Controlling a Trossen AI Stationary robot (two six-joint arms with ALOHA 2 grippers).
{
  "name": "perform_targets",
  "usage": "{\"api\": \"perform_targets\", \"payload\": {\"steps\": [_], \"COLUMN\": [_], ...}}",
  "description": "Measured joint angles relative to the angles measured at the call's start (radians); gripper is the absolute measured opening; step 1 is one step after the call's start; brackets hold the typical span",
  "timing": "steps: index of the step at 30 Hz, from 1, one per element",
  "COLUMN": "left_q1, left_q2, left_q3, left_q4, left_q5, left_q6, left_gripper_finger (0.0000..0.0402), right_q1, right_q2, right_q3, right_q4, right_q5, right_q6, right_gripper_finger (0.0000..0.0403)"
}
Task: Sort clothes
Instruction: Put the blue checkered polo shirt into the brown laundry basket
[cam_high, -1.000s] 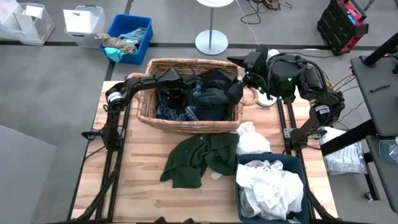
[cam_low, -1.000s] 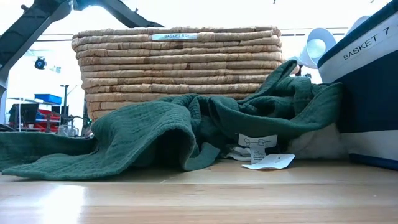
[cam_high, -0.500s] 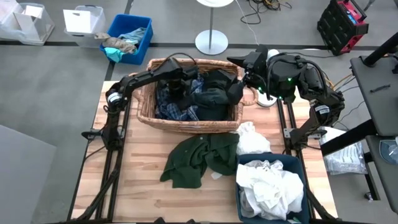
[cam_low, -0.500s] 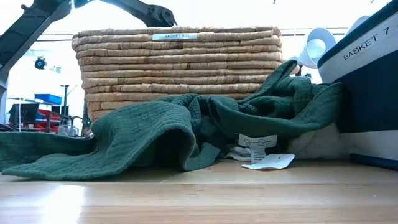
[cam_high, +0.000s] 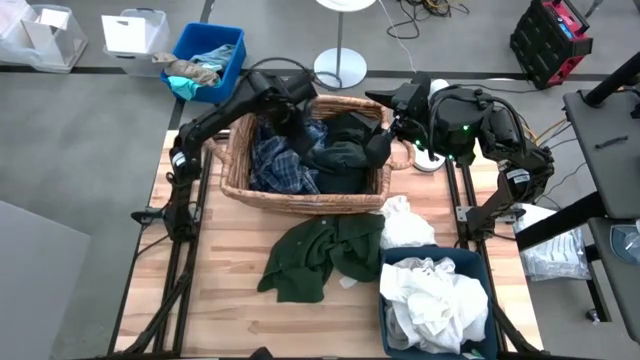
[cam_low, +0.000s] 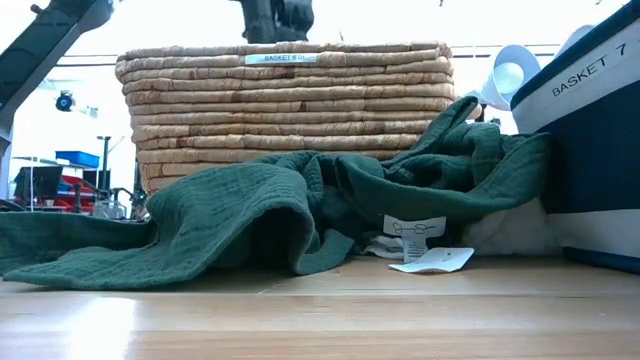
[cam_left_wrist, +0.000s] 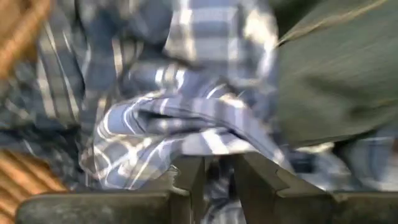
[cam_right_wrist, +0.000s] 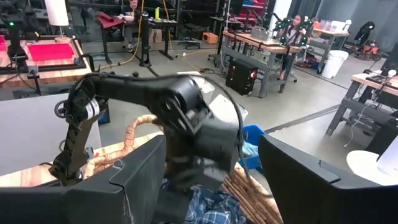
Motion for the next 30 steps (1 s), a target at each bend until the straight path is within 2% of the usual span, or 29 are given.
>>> {"api": "perform_targets", "payload": {"steps": [6,13,22,25,28,30], "left_q1": [-0.005,-0.008,-0.009,-0.015,-0.045,-0.063], "left_q2": [-0.001,-0.05,-0.06,-0.061,-0.063,-0.063], "left_q3": [0.152,0.116,0.116,0.129,0.151,0.15], "left_q4": [0.005,-0.001,0.001,0.001,0.019,0.024], "left_q5": [-0.009,-0.03,-0.078,-0.025,0.007,0.007], "left_q6": [0.017,0.003,-0.027,-0.009,0.048,0.098], "left_gripper_finger": [0.0068,0.0077,0.016,0.0178,0.017,0.014], "right_q1": [0.0,0.0,0.0,0.001,0.001,0.001], "right_q2": [0.0,0.0,0.0,0.0,0.0,0.0], "right_q3": [0.0,0.0,0.0,0.0,0.0,0.0], "right_q4": [0.0,-0.002,-0.003,-0.003,-0.003,-0.003], "right_q5": [0.0,0.0,0.0,0.0,0.0,0.0], "right_q6": [0.0,0.0,0.0,0.0,-0.004,-0.005], "right_gripper_finger": [0.0243,0.0239,0.0254,0.0251,0.0245,0.0242]}}
